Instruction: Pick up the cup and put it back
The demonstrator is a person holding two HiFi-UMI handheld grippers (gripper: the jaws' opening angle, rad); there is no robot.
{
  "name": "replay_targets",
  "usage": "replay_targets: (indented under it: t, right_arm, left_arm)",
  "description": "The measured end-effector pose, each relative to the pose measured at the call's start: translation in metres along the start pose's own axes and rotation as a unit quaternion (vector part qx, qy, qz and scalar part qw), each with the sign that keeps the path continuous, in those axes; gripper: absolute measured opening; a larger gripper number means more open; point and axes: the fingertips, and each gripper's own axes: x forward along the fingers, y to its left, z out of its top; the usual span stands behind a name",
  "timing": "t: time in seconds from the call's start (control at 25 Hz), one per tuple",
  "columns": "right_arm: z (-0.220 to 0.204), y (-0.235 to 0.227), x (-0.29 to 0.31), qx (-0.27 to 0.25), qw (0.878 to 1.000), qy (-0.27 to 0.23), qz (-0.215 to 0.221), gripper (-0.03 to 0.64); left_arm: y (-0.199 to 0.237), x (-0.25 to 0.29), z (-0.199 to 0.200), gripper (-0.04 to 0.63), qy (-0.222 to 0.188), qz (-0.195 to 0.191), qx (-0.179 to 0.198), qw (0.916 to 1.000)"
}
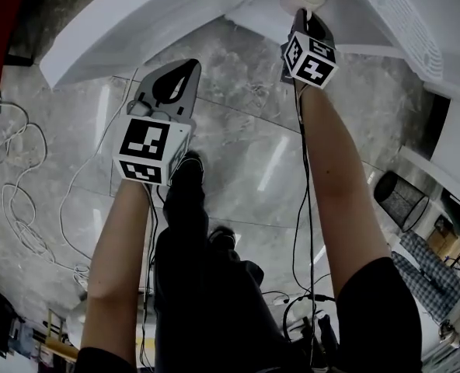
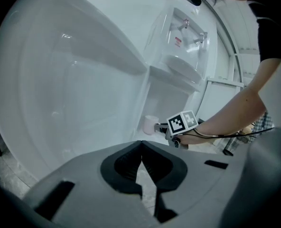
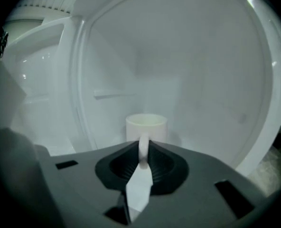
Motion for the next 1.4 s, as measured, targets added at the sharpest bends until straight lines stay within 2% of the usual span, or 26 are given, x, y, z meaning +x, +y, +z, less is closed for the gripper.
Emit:
replay_targets:
  t: [0.12, 0.28, 0.32, 0.44, 0.52, 0.64, 0.72, 0.88, 1.0, 1.16, 1.28, 1.4]
  right_arm:
    - [-0.017, 0.008, 0.001, -0.012, 0.999, 0.042, 0.016, 0.071]
    - [-0.020, 0.011, -0.015, 0.011, 0.998, 0.059, 0.020, 0.211]
    - [-0.021, 0.016, -0.023, 0.020, 0.997, 0.065, 0.026, 0.221]
    - [-0.020, 0.034, -0.062, 0.008, 0.995, 0.088, 0.052, 0.215]
    - [-0.007, 0.044, -0.094, -0.002, 0.993, 0.091, 0.068, 0.216]
    - [0.020, 0.056, -0.149, 0.009, 0.992, 0.091, 0.084, 0.216]
    - [0.041, 0.063, -0.188, 0.032, 0.991, 0.088, 0.090, 0.216]
    - [0.094, 0.067, -0.269, 0.128, 0.985, 0.069, 0.095, 0.217]
    - [0.139, 0.073, -0.326, 0.155, 0.981, 0.045, 0.107, 0.215]
    - [0.186, 0.084, -0.396, 0.122, 0.982, 0.024, 0.144, 0.206]
    - [0.199, 0.084, -0.436, 0.095, 0.984, 0.013, 0.153, 0.192]
    - [0.202, 0.079, -0.464, 0.072, 0.986, -0.008, 0.150, 0.178]
  left_arm:
    - [-0.005, -0.003, -0.002, 0.011, 0.004, -0.004, 0.001, 1.0000]
    - [-0.008, -0.016, 0.005, 0.011, 0.007, -0.005, 0.003, 1.0000]
    - [-0.008, -0.023, 0.007, 0.011, 0.010, -0.002, 0.004, 0.9999]
    - [-0.013, -0.052, 0.021, 0.011, 0.015, 0.008, 0.006, 0.9998]
    - [-0.022, -0.078, 0.035, 0.011, 0.011, 0.018, -0.005, 0.9998]
    - [-0.043, -0.120, 0.054, 0.011, 0.014, 0.024, -0.017, 0.9995]
    - [-0.060, -0.150, 0.071, 0.011, 0.014, 0.028, -0.018, 0.9993]
    - [-0.099, -0.213, 0.114, 0.011, 0.006, 0.036, -0.019, 0.9992]
    - [-0.126, -0.266, 0.144, 0.011, -0.008, 0.044, -0.019, 0.9988]
    - [-0.163, -0.339, 0.166, 0.011, -0.024, 0.062, -0.047, 0.9967]
    - [-0.188, -0.378, 0.166, 0.011, -0.028, 0.068, -0.060, 0.9955]
    - [-0.195, -0.398, 0.153, 0.011, -0.021, 0.076, -0.063, 0.9949]
